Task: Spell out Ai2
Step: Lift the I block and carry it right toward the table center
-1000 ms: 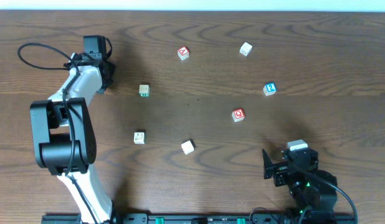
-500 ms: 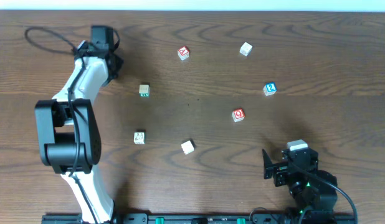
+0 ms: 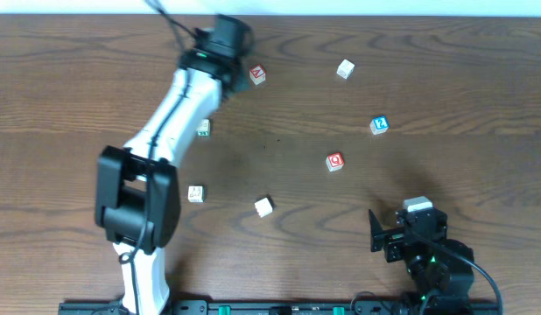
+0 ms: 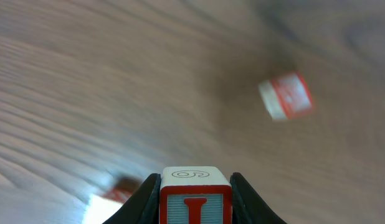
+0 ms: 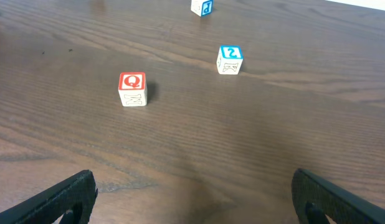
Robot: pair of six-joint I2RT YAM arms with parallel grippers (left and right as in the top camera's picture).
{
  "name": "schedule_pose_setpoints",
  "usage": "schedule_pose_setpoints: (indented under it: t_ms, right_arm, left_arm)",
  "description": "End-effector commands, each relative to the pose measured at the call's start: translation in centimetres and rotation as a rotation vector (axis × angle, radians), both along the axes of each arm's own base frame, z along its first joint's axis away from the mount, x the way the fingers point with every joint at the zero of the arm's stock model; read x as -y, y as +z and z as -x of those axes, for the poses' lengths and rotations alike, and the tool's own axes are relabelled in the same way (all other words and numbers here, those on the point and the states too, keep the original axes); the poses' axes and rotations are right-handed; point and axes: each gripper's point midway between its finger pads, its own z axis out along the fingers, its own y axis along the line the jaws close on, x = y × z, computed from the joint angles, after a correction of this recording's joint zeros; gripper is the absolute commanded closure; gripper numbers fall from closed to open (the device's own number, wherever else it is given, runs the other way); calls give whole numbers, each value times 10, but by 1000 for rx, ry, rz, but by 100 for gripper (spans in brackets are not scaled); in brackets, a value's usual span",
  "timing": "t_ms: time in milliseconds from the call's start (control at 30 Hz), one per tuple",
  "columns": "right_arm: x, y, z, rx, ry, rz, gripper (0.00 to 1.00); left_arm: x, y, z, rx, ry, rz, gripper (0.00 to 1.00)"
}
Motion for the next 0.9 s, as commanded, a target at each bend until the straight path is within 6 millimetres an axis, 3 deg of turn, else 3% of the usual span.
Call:
schedule_pose_setpoints:
  t_ms: [0,200,333,667,867]
  right_arm:
    - [-1,-2,0,-1,8,5,1]
    - [-1,-2,0,-1,8,5,1]
    - [-1,-2,0,-1,8,5,1]
    - [-1,-2,0,-1,8,5,1]
    - [-1,-2,0,-1,8,5,1]
  left_arm:
    - [22,-5,11,-23,-55,-24,94]
    - [51,-16,36,-81,-165,-65,94]
    - [68,-35,47,-132,-208,-61,94]
    - [95,-68,54,-184,-204,12,94]
    - [103,-69,54,-177,-184,46,94]
